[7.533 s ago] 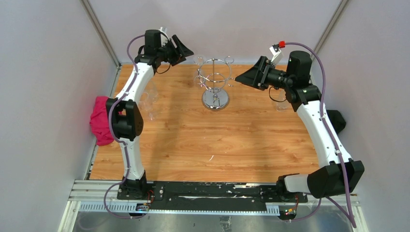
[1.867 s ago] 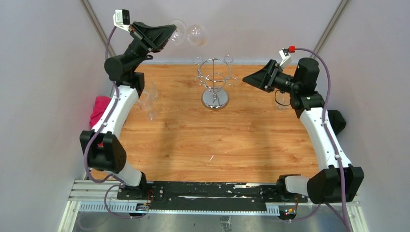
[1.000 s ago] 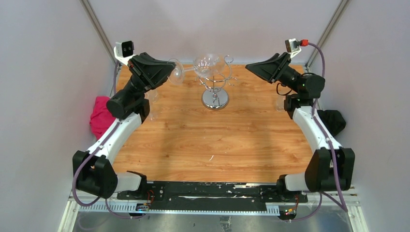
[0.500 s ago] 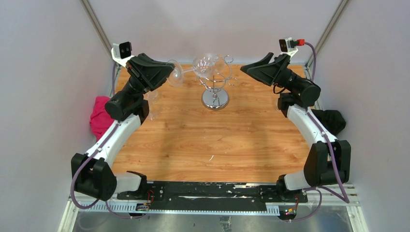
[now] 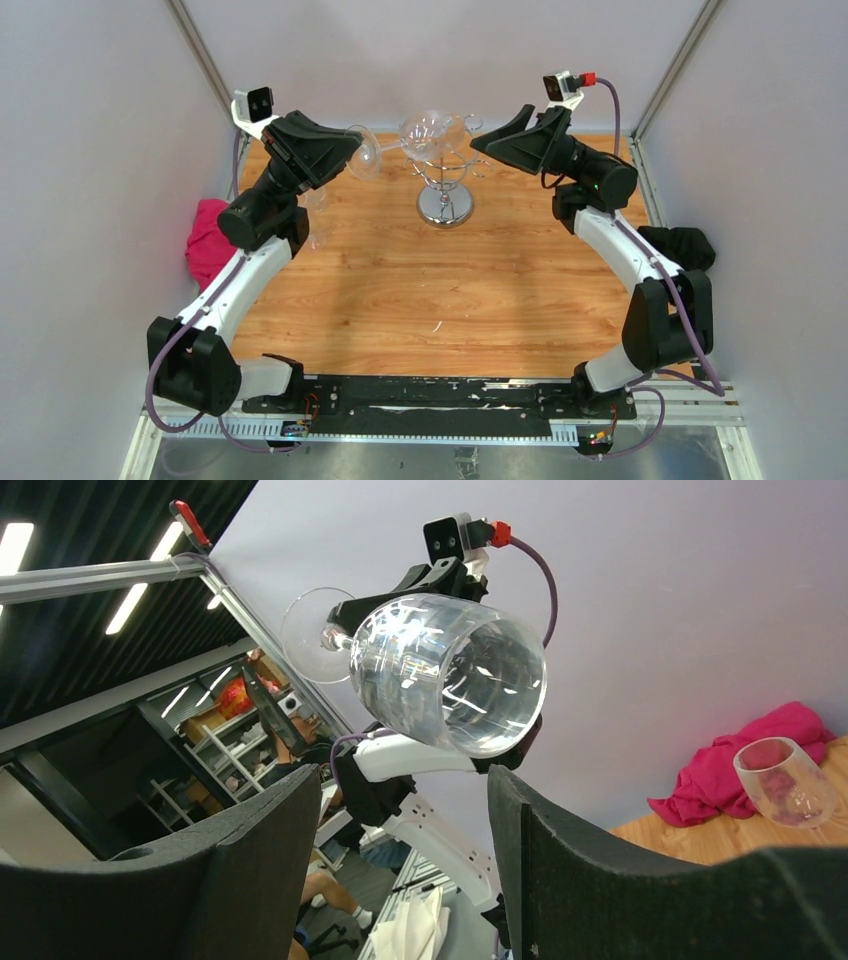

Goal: Take the wine glass off the wine glass rack

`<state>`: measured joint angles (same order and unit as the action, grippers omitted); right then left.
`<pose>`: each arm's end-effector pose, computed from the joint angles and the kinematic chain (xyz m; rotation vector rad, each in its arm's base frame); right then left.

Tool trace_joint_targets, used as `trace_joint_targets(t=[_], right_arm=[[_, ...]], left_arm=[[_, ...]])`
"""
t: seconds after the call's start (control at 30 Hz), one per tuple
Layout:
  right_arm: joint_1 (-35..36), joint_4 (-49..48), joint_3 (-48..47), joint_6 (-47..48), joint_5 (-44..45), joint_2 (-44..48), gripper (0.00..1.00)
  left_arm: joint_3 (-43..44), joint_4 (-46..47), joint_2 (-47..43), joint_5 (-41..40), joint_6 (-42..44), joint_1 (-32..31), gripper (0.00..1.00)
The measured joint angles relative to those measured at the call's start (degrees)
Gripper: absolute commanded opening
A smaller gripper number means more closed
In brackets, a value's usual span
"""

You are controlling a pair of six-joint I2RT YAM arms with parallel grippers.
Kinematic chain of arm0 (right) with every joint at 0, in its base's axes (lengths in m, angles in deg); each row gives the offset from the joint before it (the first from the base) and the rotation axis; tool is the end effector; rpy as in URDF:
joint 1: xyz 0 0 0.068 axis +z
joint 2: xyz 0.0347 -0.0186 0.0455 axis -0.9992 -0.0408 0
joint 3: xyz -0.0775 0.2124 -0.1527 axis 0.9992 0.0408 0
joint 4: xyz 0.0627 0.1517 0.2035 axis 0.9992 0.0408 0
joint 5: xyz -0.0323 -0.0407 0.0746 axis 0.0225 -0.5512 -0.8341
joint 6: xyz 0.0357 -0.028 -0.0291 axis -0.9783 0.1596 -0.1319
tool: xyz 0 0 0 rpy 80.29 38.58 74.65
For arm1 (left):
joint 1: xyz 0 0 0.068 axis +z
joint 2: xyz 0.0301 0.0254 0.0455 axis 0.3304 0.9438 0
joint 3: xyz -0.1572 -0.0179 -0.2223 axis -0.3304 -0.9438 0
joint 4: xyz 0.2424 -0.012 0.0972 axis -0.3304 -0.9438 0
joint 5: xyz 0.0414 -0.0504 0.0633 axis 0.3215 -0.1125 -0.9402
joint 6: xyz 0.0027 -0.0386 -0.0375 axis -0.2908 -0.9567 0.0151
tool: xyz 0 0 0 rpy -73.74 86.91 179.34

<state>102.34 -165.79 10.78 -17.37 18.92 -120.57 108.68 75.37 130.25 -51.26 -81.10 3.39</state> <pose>0.2674 0.1010 0.4404 -0.5813 1.1348 1.9877 0.2090 -0.0814 0.4693 0.3177 0.7738 -2.0835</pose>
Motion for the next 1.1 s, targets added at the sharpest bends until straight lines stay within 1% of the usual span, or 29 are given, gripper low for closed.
trace_joint_targets(t=[0.2, 0.5, 1.1], right_arm=[[1.77, 0.0, -3.91, -0.02, -0.07, -3.17, 0.66], [3.43, -0.11, -7.19, 0.28, -0.9, -4.11, 0.66], [10.45, 0.07, -14.47, 2.67, -3.04, -9.11, 0.65]], left_arm=[[-0.26, 0.0, 0.0, 0.02, 0.09, 0.0, 0.0], [-0.26, 0.0, -0.02, 0.02, 0.09, 0.0, 0.0], [-0.26, 0.11, -0.28, 0.22, -1.07, -0.07, 0.0]])
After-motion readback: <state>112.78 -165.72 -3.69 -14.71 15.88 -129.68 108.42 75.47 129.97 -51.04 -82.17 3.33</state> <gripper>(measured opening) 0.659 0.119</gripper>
